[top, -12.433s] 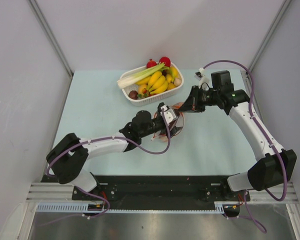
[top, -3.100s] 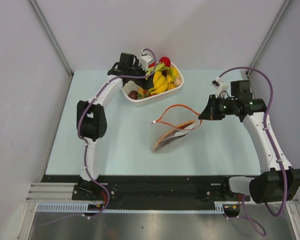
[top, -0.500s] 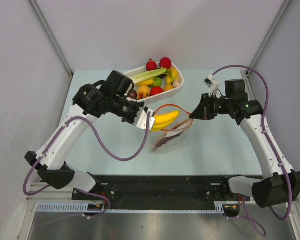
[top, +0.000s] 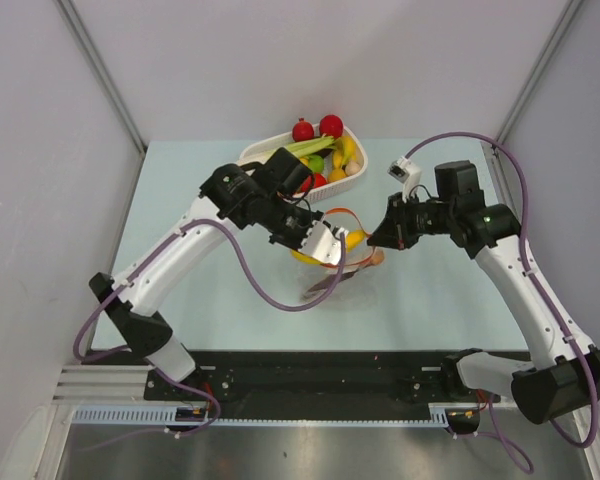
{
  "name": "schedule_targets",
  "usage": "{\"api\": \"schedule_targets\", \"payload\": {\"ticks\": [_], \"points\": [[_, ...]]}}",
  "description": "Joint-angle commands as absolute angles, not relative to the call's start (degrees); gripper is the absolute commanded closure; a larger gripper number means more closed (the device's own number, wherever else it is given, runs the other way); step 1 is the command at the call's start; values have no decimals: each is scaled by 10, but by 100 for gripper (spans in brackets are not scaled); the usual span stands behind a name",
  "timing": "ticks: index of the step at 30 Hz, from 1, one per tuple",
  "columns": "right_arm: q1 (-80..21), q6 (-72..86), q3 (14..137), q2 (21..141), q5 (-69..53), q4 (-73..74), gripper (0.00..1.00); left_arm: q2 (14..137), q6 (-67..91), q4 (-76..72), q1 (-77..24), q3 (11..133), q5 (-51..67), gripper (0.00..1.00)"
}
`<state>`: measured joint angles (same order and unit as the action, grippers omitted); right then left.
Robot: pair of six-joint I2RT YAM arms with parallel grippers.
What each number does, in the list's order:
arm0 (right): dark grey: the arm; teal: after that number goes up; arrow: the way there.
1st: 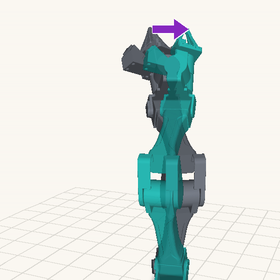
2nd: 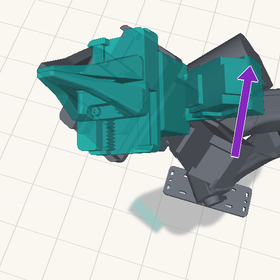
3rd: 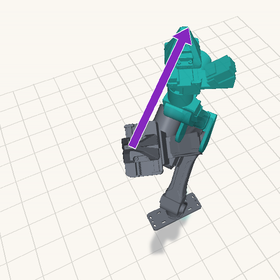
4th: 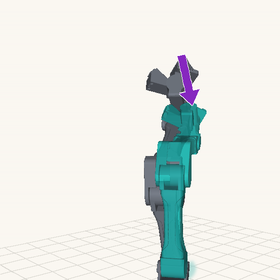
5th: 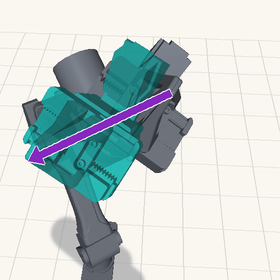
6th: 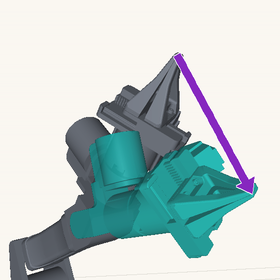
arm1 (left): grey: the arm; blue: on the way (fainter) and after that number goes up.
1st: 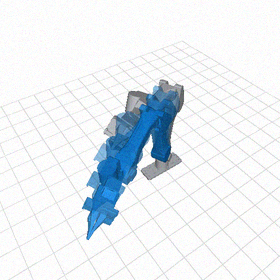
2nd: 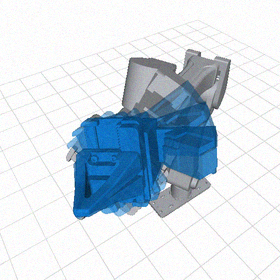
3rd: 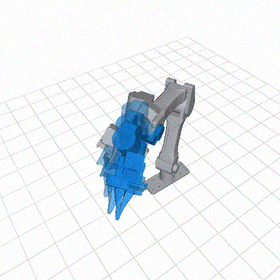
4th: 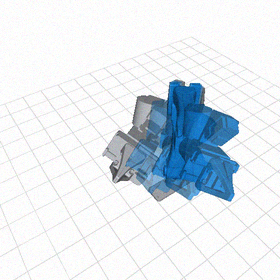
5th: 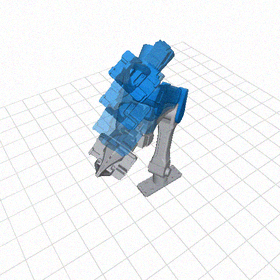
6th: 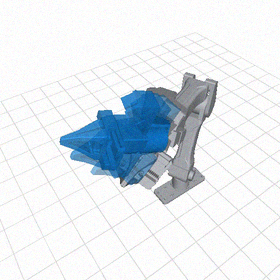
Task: Place the food in the zip-top bag and seal the zipper
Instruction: Place the fake fruit in the zipper food storage bag.
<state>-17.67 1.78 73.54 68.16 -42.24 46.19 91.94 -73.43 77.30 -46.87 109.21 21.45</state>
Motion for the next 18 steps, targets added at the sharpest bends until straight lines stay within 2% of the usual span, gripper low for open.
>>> {"api": "schedule_targets", "payload": {"ticks": [1, 6, 10, 13, 18], "points": [[-192, -25, 758, 672, -403, 475, 100, 952, -716, 838, -493, 1151, 165, 89], [-200, -44, 758, 675, -396, 481, 100, 983, -727, 838, -508, 1230, 132, 85], [-200, -49, 761, 678, -388, 469, 100, 948, -833, 838, -550, 1163, 84, 84], [-199, -49, 771, 680, -382, 461, 100, 950, -824, 840, -561, 1150, 89, 86], [-195, -49, 779, 686, -407, 448, 100, 940, -879, 841, -576, 1080, 24, 84]]}}
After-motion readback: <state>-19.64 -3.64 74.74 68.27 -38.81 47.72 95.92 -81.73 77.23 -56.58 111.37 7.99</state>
